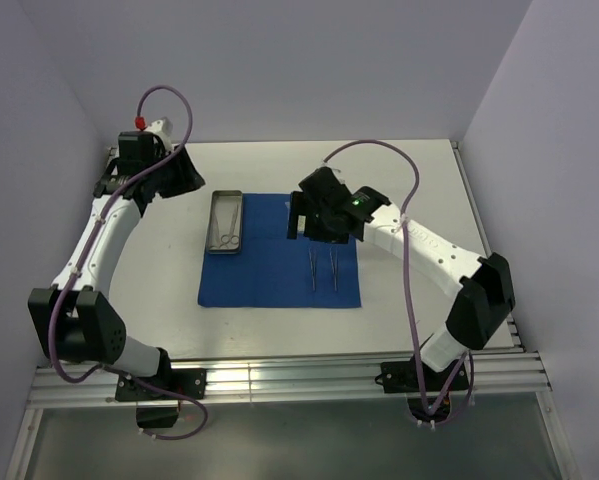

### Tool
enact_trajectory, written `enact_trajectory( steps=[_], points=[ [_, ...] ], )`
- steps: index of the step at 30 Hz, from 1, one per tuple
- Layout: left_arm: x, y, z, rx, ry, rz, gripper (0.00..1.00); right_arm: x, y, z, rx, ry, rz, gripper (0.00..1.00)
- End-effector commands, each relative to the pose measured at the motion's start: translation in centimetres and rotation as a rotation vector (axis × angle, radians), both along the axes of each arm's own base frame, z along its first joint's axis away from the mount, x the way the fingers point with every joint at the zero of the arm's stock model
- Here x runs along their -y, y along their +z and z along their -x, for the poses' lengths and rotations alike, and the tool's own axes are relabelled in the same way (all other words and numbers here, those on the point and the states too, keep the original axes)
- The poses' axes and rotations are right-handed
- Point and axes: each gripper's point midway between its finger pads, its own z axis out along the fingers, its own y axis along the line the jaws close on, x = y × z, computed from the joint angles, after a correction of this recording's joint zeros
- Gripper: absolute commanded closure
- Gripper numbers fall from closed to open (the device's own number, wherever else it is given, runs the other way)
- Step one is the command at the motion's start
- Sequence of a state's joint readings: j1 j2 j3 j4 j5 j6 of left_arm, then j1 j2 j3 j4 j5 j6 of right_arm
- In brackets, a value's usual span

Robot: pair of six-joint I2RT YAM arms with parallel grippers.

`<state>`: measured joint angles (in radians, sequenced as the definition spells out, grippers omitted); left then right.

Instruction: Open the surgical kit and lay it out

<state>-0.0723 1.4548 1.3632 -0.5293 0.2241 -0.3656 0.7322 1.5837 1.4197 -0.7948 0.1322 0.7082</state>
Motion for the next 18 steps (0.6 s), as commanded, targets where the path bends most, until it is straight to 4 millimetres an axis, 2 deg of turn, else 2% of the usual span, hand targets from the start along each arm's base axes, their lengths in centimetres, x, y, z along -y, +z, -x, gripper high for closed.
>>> enact_trajectory(
  steps=[1,5,9,12,15,18],
  points=[
    [-1.2,-4.5,-0.6,-0.094,-0.017,-0.141,0.49,0.8,2.5,-0.9,0.078,-0.015,-0.008,0.02],
    [-0.4,-7.6,-0.6,-0.139,-0.057,-0.241,0.51,0.9,1.9,-0.9,0.066,-0.009,-0.008,0.02],
    [2.0,-9.6,-0.5,-0.154,-0.121,-0.314,0.48,0.7,0.4,-0.7,0.024,0.014,0.002,0.01],
    [3.2,-11.3,-0.6,-0.190,-0.153,-0.326,0.51,0.7,-0.3,-0.6,0.009,0.019,0.006,0.01],
    [3.0,-12.4,-1.2,-0.219,-0.128,-0.355,0.55,0.5,-0.5,-0.5,0.001,0.025,0.004,0.01],
    [3.2,-15.2,-1.9,-0.296,-0.132,-0.373,0.61,0.6,-0.6,-0.7,-0.001,0.025,0.005,0.01]
  ],
)
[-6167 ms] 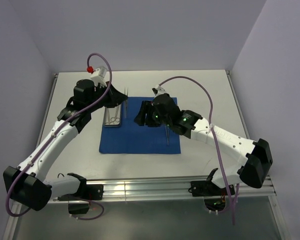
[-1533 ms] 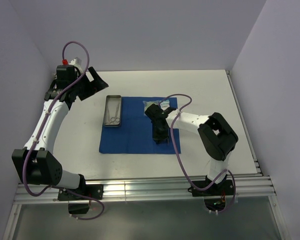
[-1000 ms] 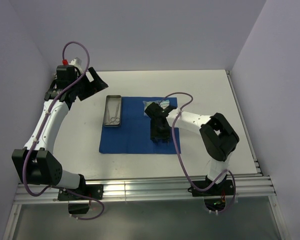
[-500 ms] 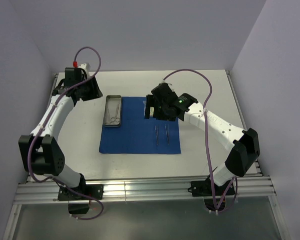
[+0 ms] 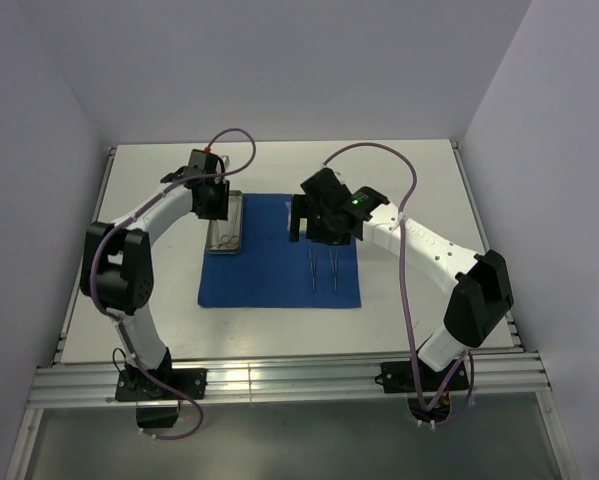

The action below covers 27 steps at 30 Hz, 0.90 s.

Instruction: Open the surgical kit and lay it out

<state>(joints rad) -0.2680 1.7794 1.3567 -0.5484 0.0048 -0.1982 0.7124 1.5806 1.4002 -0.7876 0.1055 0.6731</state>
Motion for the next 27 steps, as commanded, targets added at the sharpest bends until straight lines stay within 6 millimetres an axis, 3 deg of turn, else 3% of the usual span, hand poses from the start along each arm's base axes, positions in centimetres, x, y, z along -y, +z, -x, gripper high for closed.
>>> enact_trajectory(
  steps=[1,8,14,20,27],
  points=[
    [-0.7,-1.2,-1.6,-0.021,0.023,-0.053,0.62,0.1,-0.1,-0.7,0.009,0.002,0.000,0.01],
    [0.1,-3.4,-2.0,-0.067,-0.001,-0.057,0.63,0.7,-0.9,-0.7,-0.010,-0.001,0.005,0.01],
    [0.1,-4.6,-1.2,-0.111,-0.012,-0.071,0.65,0.6,-1.6,-0.7,-0.031,0.008,0.009,0.01],
    [0.1,-4.3,0.8,-0.134,-0.036,-0.065,0.66,0.5,-1.7,-0.8,-0.034,0.015,0.006,0.01],
    [1.2,-3.7,1.5,-0.124,-0.068,-0.066,0.65,0.4,-1.9,-0.6,-0.044,0.018,-0.002,0.01]
  ],
)
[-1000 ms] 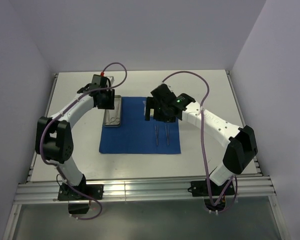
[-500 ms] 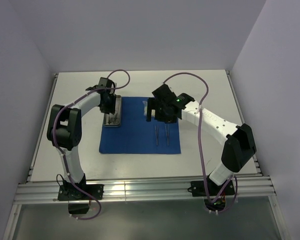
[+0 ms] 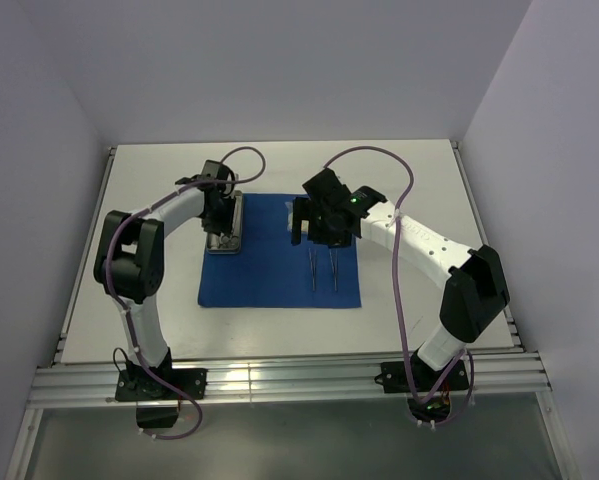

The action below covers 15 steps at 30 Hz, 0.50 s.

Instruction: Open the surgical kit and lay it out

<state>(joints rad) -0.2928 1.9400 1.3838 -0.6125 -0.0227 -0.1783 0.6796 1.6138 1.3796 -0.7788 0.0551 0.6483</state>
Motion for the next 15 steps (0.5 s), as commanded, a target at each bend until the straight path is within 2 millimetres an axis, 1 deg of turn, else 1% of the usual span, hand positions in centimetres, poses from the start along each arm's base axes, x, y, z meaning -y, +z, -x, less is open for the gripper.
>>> enact_trajectory(
  steps=[1,2,5,6,7,9,15],
  points=[
    [1.2,2.3,-0.1,0.053,-0.038,0.026,0.65,-0.1,-0.1,-0.5,0.011,0.003,-0.010,0.01],
    [1.3,2.4,-0.4,0.058,-0.035,0.028,0.65,-0.1,-0.1,-0.4,0.010,0.003,-0.009,0.01],
    [1.1,2.4,-1.2,0.072,-0.012,0.011,0.70,0.0,-0.1,-0.4,0.009,0.004,-0.007,0.01],
    [1.0,2.0,-1.3,0.062,-0.007,0.001,0.73,0.0,-0.2,-0.3,0.007,0.004,-0.006,0.01],
    [0.8,2.3,-1.6,0.061,0.003,-0.011,0.74,0.1,-0.1,-0.4,0.009,0.004,-0.006,0.01],
    [0.7,2.0,-1.5,0.048,0.001,-0.016,0.77,0.2,-0.1,-0.3,0.008,0.004,-0.001,0.01],
    [1.0,2.3,-0.5,0.041,-0.018,0.012,0.75,0.3,-0.4,-0.4,0.005,0.001,-0.003,0.01]
  ],
)
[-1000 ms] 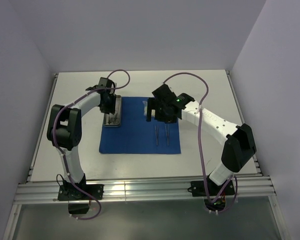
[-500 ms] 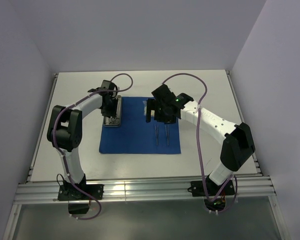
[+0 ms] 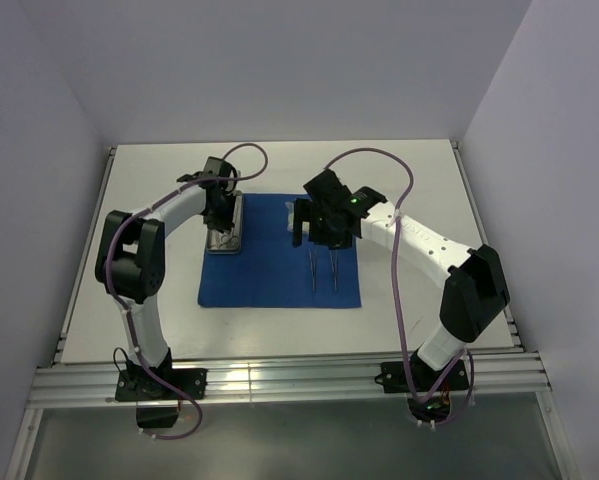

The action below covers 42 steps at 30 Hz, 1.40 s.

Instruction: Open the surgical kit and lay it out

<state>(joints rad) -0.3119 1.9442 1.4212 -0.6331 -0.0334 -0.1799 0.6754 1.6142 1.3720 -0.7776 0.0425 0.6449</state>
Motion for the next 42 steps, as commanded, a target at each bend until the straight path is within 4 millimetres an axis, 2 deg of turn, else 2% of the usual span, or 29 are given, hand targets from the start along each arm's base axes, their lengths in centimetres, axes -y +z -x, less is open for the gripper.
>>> enact_trajectory(
  steps=[1,5,11,22,34,42],
  points=[
    [0.2,1.3,0.2,0.020,-0.006,0.018,0.75,0.2,-0.2,-0.5,0.015,-0.002,-0.001,0.01],
    [0.4,1.2,0.3,0.021,-0.009,0.028,0.73,0.2,-0.2,-0.5,0.013,-0.003,-0.004,0.01],
    [0.5,-0.5,0.5,-0.017,-0.007,0.018,0.74,0.5,-0.1,-0.4,0.017,-0.006,0.001,0.01],
    [0.7,-1.7,0.3,-0.030,-0.005,0.001,0.74,0.4,-0.3,-0.5,0.011,-0.004,0.003,0.01],
    [0.0,-3.1,0.3,-0.040,0.016,-0.066,0.71,0.5,-0.5,-0.5,0.006,-0.003,0.004,0.01],
    [-0.4,-4.2,1.0,-0.072,0.018,-0.090,0.67,0.6,-0.5,-0.5,0.003,-0.004,0.003,0.01]
  ],
)
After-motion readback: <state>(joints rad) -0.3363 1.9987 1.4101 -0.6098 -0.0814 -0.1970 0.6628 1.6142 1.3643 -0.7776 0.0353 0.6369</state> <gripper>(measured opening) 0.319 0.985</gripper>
